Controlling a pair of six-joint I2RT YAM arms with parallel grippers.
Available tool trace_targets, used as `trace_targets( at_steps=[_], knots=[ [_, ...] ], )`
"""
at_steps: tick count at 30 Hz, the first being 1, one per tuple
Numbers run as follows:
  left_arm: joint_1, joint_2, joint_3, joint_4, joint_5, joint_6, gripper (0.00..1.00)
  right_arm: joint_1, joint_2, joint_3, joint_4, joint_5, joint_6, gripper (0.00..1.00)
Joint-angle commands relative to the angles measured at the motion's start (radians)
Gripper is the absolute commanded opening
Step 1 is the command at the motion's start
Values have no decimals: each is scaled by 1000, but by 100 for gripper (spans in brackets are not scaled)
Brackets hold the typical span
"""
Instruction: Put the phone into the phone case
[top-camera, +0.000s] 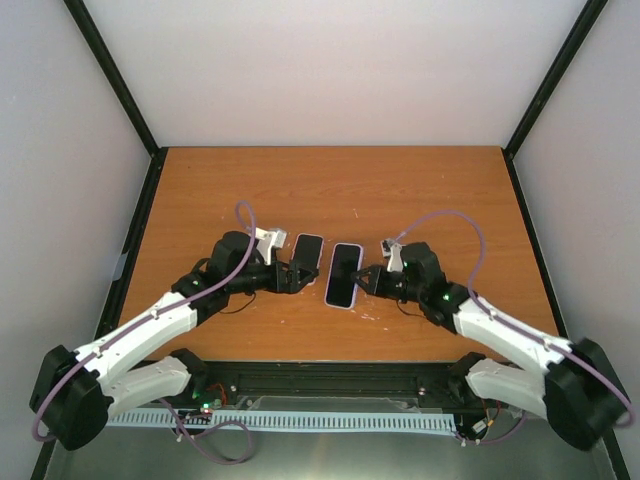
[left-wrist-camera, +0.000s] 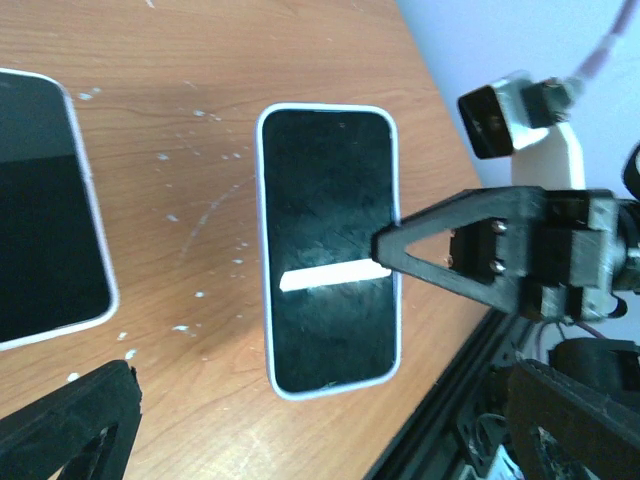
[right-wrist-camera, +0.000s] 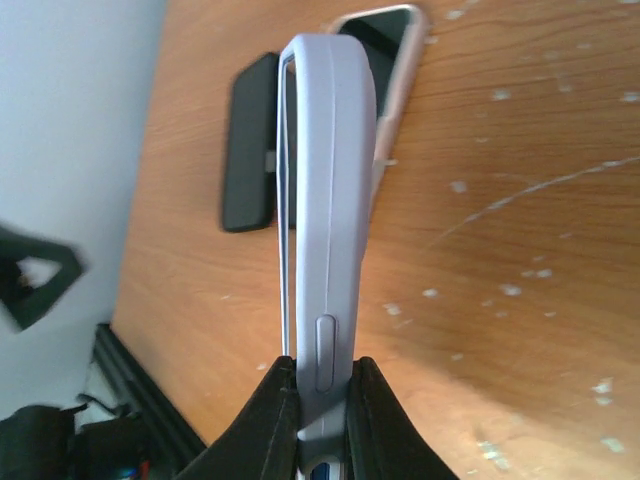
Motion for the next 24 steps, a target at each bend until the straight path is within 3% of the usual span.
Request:
trace_targets(
  at_steps=[1,7,17,24],
  knots=[
    [2,-48,23,-70,-106,47,100,-96,162,79,21,-121,-89,3],
    [1,-72,1,-53,-110,50,99,-187,371,150,62,-211,-128,3],
    [2,-87,13,-78,-122,59,99,-227,530,214,80,-242,-139,4],
    [0,-100,12,-89,-129,41,99,-237,547,256,-16,-189,-173,22]
  ],
)
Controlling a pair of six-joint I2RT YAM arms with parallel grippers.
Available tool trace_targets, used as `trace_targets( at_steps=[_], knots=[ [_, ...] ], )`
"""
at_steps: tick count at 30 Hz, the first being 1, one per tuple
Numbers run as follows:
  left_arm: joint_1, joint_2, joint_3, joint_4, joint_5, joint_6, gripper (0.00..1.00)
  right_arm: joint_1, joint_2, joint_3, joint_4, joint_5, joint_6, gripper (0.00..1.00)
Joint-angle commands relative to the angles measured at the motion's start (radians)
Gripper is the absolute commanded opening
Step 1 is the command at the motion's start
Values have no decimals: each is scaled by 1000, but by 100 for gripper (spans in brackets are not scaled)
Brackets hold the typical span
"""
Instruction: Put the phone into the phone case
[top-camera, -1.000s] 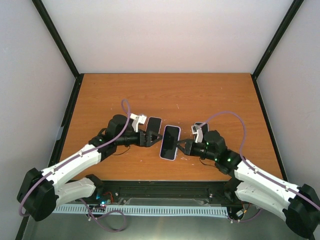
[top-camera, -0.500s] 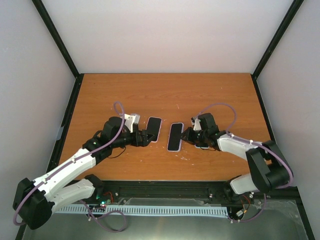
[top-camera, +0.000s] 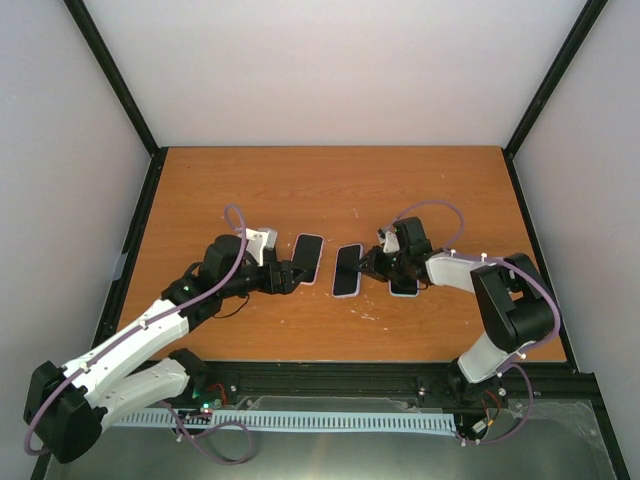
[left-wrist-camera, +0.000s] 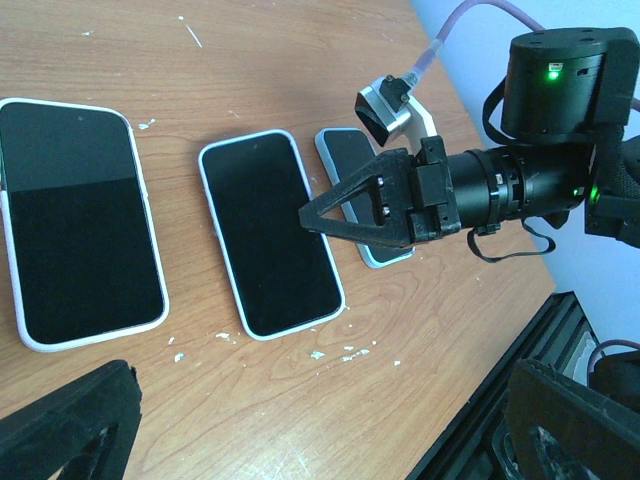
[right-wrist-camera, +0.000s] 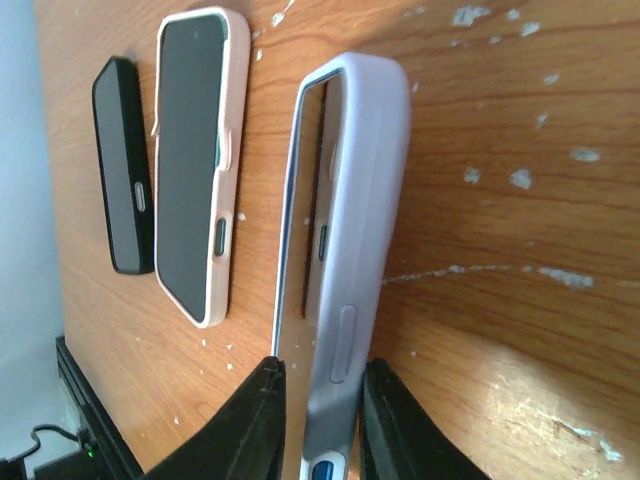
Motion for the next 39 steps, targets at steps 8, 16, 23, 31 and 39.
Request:
trace_targets(
  at_steps=[8,16,23,31,39],
  knots=[
    [2,-24,49,-56,-96,-14,100,-16,-151,57,-200,123,-76,62],
    [1,-22,99,-115,-220,-88,99,-15,-407,32,-353,151,-105,100],
    [2,-37,178,-176,-260,-103,99,-16,-733,80,-581,311,-136,100],
    [2,-96,272,-186,-253,-79,99,-16,-972,156,-722,334,-135,100],
    [2,-158,269,-194,-258,-74,99,-16,-1022,213,-733,291,-108,100]
  ],
)
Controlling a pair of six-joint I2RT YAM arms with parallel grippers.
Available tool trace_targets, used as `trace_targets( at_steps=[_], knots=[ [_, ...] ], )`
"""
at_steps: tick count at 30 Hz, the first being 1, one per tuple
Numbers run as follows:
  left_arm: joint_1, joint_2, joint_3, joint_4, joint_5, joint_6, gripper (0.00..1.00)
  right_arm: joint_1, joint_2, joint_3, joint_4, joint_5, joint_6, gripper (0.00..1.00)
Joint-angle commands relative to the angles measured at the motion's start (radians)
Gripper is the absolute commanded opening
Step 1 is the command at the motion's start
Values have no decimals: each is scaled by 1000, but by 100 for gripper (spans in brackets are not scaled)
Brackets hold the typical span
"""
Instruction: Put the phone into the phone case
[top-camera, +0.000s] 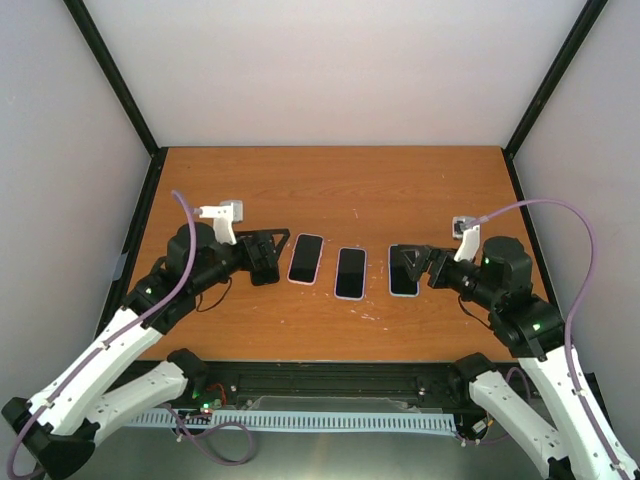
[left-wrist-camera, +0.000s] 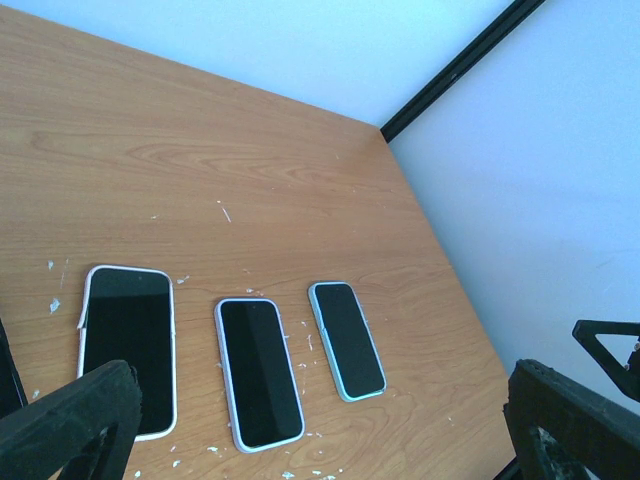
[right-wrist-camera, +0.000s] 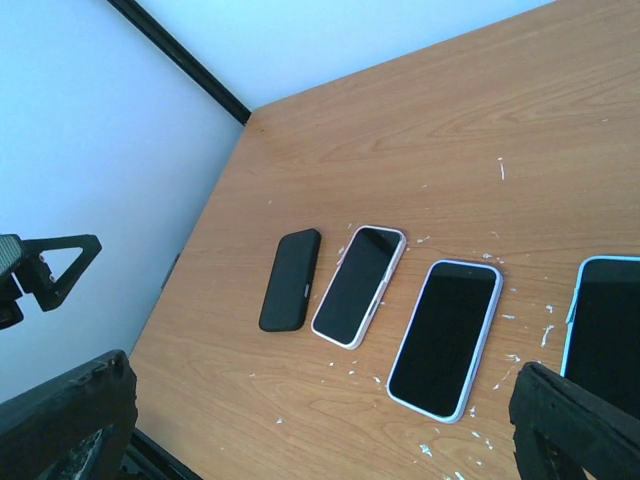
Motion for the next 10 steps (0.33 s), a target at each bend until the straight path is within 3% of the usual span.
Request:
trace_targets(
  at_steps=[1,10],
  knots=[
    [2,-39,15,-16,-13,9,99,-5,-13,34,-31,-20,17,100],
    [2,-77,-50,10,-4,4,99,-5,-21,16,-11,-34,44,100]
  ],
)
